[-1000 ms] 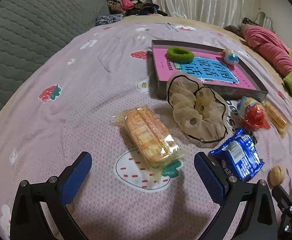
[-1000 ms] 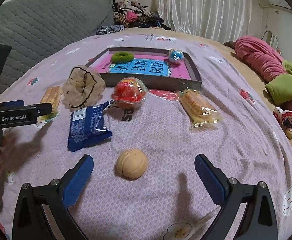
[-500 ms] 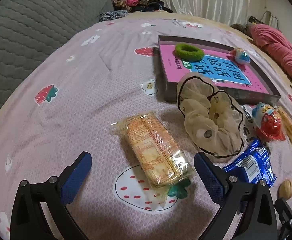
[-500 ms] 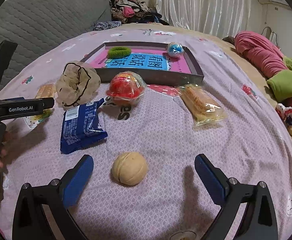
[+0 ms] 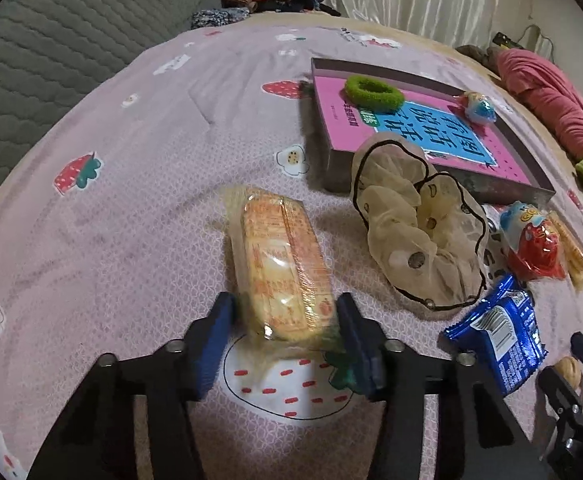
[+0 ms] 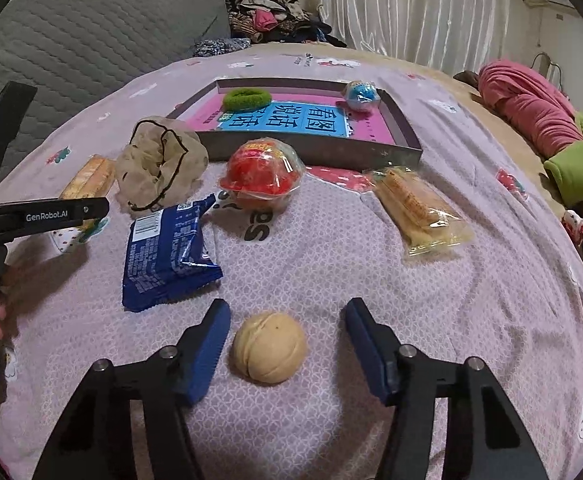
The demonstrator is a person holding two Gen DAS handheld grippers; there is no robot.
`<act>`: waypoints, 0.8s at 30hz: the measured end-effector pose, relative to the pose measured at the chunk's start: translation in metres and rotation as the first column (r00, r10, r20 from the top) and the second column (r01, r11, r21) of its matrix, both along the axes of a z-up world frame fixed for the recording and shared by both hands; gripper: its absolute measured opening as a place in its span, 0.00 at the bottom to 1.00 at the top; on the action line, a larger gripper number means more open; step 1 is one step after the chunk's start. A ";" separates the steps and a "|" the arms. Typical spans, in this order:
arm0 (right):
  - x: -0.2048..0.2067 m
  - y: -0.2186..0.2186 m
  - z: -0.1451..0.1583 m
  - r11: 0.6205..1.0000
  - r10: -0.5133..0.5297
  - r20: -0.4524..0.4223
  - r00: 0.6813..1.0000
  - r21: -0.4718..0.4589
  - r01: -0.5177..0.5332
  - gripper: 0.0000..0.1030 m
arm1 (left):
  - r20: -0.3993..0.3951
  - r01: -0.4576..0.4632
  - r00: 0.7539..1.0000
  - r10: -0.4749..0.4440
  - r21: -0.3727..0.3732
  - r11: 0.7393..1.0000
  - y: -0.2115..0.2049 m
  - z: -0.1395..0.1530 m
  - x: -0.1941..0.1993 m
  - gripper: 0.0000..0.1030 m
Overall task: Organize objects
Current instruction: 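Close left gripper on the wafer pack while right gripper grasps the walnut ball and lifts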
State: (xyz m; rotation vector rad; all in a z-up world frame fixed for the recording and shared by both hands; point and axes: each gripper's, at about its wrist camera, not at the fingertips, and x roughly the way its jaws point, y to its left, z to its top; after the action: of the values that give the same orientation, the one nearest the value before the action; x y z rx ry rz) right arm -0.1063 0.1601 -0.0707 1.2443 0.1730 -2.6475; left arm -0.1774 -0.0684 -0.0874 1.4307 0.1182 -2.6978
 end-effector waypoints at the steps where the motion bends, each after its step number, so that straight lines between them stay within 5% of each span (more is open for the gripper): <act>1: 0.000 0.000 0.000 1.000 0.005 -0.002 1.000 -0.002 -0.005 0.53 | -0.002 0.001 1.000 -0.001 0.002 1.000 0.000 0.000 0.000 0.45; 7: 0.002 -0.004 0.000 0.999 0.044 0.004 0.999 -0.015 -0.043 0.33 | -0.001 0.001 1.000 -0.001 0.011 1.000 -0.001 0.000 0.001 0.44; 24: 0.008 -0.003 0.008 0.994 0.084 -0.010 0.996 -0.064 -0.085 0.33 | -0.024 0.028 0.999 -0.029 -0.046 0.999 0.006 0.005 0.013 0.42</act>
State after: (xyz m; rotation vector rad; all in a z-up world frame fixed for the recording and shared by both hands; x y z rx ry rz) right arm -0.0986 0.1575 -0.0630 1.1812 0.1371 -2.5648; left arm -0.1646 -0.0624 -0.0828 1.3966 0.0376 -2.7227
